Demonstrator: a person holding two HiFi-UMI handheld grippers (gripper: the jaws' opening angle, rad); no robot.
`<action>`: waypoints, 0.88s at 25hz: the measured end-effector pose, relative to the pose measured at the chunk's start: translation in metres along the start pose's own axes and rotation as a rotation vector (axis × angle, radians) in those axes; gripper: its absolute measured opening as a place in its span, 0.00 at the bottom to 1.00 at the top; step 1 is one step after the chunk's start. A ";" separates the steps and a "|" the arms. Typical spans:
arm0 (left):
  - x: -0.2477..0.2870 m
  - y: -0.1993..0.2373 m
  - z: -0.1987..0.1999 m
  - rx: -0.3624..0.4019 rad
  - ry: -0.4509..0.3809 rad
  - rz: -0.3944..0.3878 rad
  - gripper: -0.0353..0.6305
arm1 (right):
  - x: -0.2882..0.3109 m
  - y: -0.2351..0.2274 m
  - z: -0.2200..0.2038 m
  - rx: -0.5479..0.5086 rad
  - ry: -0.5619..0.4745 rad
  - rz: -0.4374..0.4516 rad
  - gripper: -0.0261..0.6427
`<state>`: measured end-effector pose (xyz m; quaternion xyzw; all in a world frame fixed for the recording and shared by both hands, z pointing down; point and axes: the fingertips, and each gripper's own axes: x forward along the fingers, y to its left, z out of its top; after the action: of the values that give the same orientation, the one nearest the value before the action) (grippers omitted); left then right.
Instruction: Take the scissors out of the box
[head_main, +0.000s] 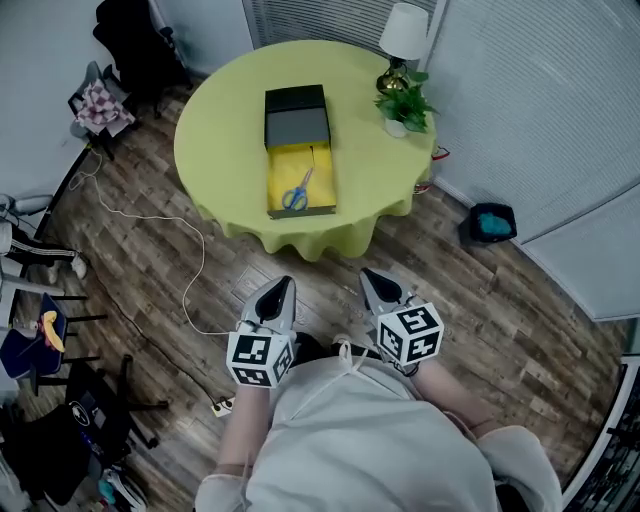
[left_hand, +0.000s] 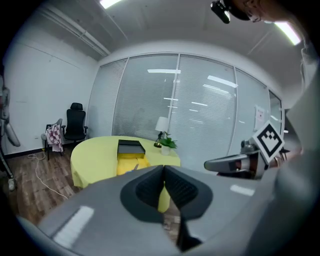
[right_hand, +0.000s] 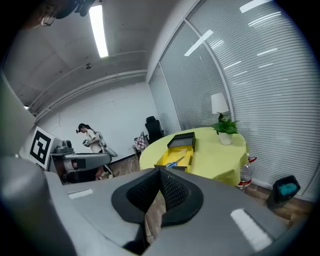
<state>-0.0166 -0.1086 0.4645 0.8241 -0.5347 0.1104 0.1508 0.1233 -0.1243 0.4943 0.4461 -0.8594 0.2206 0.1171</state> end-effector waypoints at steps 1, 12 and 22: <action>0.006 0.003 0.000 -0.002 0.009 0.005 0.06 | 0.005 -0.004 0.000 0.006 0.008 0.001 0.04; 0.113 0.069 0.026 -0.034 0.059 -0.028 0.06 | 0.089 -0.049 0.045 0.031 0.031 -0.070 0.04; 0.216 0.159 0.038 -0.057 0.202 -0.082 0.06 | 0.205 -0.082 0.098 0.034 0.067 -0.137 0.04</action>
<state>-0.0738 -0.3668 0.5243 0.8252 -0.4857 0.1712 0.2319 0.0726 -0.3596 0.5127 0.4980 -0.8187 0.2414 0.1531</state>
